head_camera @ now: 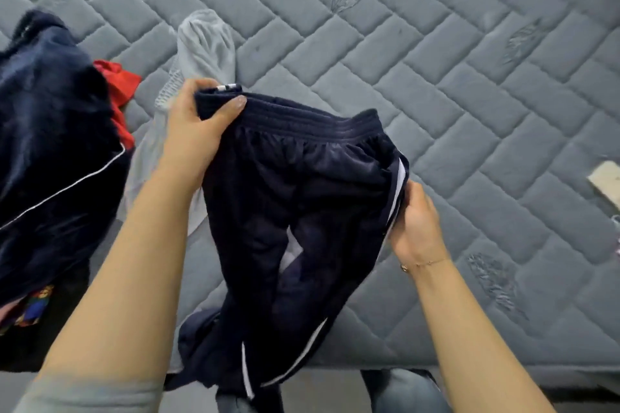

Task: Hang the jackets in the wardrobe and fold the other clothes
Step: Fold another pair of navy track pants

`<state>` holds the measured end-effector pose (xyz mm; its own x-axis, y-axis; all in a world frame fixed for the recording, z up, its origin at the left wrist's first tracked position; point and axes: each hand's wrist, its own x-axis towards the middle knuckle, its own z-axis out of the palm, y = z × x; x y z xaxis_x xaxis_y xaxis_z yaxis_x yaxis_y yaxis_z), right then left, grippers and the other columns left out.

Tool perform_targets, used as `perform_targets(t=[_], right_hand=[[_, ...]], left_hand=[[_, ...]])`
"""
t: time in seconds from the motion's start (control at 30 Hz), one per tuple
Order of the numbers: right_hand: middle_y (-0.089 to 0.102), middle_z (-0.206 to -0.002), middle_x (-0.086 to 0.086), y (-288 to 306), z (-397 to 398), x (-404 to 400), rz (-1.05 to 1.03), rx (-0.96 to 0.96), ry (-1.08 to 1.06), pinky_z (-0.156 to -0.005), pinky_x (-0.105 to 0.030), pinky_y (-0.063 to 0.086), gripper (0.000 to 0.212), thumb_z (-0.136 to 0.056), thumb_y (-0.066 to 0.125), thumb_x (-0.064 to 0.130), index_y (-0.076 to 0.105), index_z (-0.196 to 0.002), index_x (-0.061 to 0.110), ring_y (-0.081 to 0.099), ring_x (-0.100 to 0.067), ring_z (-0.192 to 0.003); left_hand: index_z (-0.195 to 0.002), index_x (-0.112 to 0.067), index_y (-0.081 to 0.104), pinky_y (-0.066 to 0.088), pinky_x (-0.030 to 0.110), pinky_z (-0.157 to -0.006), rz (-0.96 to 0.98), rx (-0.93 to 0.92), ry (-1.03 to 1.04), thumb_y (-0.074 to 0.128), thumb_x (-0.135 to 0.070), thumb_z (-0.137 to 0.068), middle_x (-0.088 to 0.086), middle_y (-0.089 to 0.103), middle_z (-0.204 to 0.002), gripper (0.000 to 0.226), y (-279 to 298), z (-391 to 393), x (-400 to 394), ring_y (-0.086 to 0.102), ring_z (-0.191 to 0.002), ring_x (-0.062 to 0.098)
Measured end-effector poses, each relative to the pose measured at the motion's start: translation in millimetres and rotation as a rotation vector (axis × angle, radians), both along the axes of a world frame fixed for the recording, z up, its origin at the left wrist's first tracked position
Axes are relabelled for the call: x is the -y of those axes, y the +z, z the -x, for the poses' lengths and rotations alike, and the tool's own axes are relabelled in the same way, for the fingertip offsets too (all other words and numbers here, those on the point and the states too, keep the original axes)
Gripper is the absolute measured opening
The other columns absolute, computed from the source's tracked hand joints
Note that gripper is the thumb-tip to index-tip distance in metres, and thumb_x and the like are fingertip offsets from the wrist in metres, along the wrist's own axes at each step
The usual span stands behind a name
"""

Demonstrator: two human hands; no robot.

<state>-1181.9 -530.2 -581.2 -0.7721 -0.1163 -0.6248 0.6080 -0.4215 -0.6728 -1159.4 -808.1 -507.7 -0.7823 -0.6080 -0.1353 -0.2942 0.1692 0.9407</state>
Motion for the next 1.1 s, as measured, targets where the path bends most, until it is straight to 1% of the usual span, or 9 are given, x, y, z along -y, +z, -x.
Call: perform_targets(t=[0.27, 0.37, 0.4, 0.47, 0.6, 0.77, 0.9, 1.0, 1.1], right_hand=[[0.072, -0.085, -0.004, -11, 173, -137, 0.018, 0.055, -0.175, -0.071, -0.026, 0.058, 0.025, -0.100, 0.040, 0.011, 0.063, -0.094, 0.012, 0.067, -0.015, -0.080], [0.064, -0.085, -0.001, -35, 231, -168, -0.213, 0.047, -0.079, -0.067, -0.022, 0.053, 0.016, -0.103, 0.041, 0.017, 0.056, -0.097, 0.019, 0.059, -0.014, -0.078], [0.065, -0.098, -0.004, -47, 242, -177, -0.309, 0.069, -0.009, -0.078, -0.024, 0.054, 0.016, -0.103, 0.041, 0.022, 0.056, -0.106, 0.018, 0.061, -0.017, -0.088], [0.056, -0.132, -0.016, -71, 248, -193, -0.478, 0.155, 0.124, -0.106, -0.041, 0.042, 0.031, -0.103, 0.042, 0.028, 0.053, -0.124, 0.009, 0.054, -0.030, -0.119], [0.063, -0.101, 0.005, -110, 211, -200, -0.596, 0.181, 0.181, -0.075, -0.023, 0.045, 0.014, -0.095, 0.055, 0.013, 0.057, -0.108, 0.017, 0.055, -0.008, -0.088], [0.059, -0.109, 0.000, -134, 143, -175, -0.611, 0.188, 0.162, -0.075, -0.011, 0.044, 0.036, -0.089, 0.066, 0.012, 0.048, -0.120, 0.020, 0.057, -0.010, -0.093], [0.044, -0.108, 0.002, -122, 119, -141, -0.999, -0.150, 0.104, -0.086, -0.014, 0.035, 0.044, -0.079, 0.068, -0.001, 0.052, -0.120, 0.008, 0.047, -0.016, -0.100], [0.050, -0.098, 0.012, -112, 131, -111, -0.937, -0.427, 0.410, -0.088, -0.026, 0.043, 0.021, -0.086, 0.062, 0.003, 0.062, -0.105, 0.013, 0.051, -0.015, -0.099], [0.057, -0.097, 0.007, -114, 156, -71, -0.876, -0.450, 0.692, -0.084, -0.028, 0.045, 0.016, -0.091, 0.062, 0.024, 0.063, -0.105, 0.016, 0.057, -0.017, -0.094]], left_hand=[[-0.103, -0.018, 0.045, 0.039, 0.024, -0.084, 0.344, -0.104, -0.279, 0.064, -0.020, -0.091, -0.015, 0.049, -0.096, 0.023, -23, 254, -155, 0.047, -0.091, 0.003], [-0.136, -0.020, 0.038, 0.034, 0.039, -0.102, 0.574, 0.168, -0.353, 0.070, -0.033, -0.087, 0.002, 0.039, -0.138, 0.060, -64, 319, -187, 0.041, -0.127, 0.019], [-0.145, -0.023, 0.029, 0.031, 0.045, -0.105, 0.618, 0.316, -0.370, 0.072, -0.036, -0.084, 0.004, 0.029, -0.148, 0.076, -81, 327, -197, 0.034, -0.135, 0.023], [-0.151, -0.026, 0.019, 0.028, 0.049, -0.108, 0.613, 0.512, -0.426, 0.075, -0.037, -0.081, 0.005, 0.022, -0.154, 0.090, -117, 317, -216, 0.030, -0.140, 0.027], [-0.149, -0.023, 0.026, 0.034, 0.050, -0.104, 0.459, 0.679, -0.404, 0.075, -0.039, -0.080, 0.008, 0.029, -0.151, 0.087, -171, 226, -248, 0.032, -0.136, 0.031], [-0.136, -0.014, 0.042, 0.042, 0.051, -0.085, 0.529, 0.629, -0.132, 0.084, -0.028, -0.070, 0.012, 0.043, -0.126, 0.080, -183, 103, -274, 0.043, -0.113, 0.035], [-0.126, -0.010, 0.049, 0.041, 0.047, -0.084, 0.380, 0.857, -0.046, 0.083, -0.028, -0.073, 0.012, 0.045, -0.122, 0.065, -193, 35, -277, 0.045, -0.112, 0.034], [-0.117, -0.011, 0.053, 0.040, 0.043, -0.087, 0.354, 0.906, -0.081, 0.072, -0.024, -0.084, 0.009, 0.043, -0.121, 0.041, -202, 14, -262, 0.042, -0.111, 0.029], [-0.103, -0.014, 0.056, 0.039, 0.029, -0.085, 0.243, 0.762, -0.121, 0.061, -0.010, -0.087, 0.000, 0.049, -0.108, 0.018, -206, 9, -239, 0.047, -0.104, 0.021]])
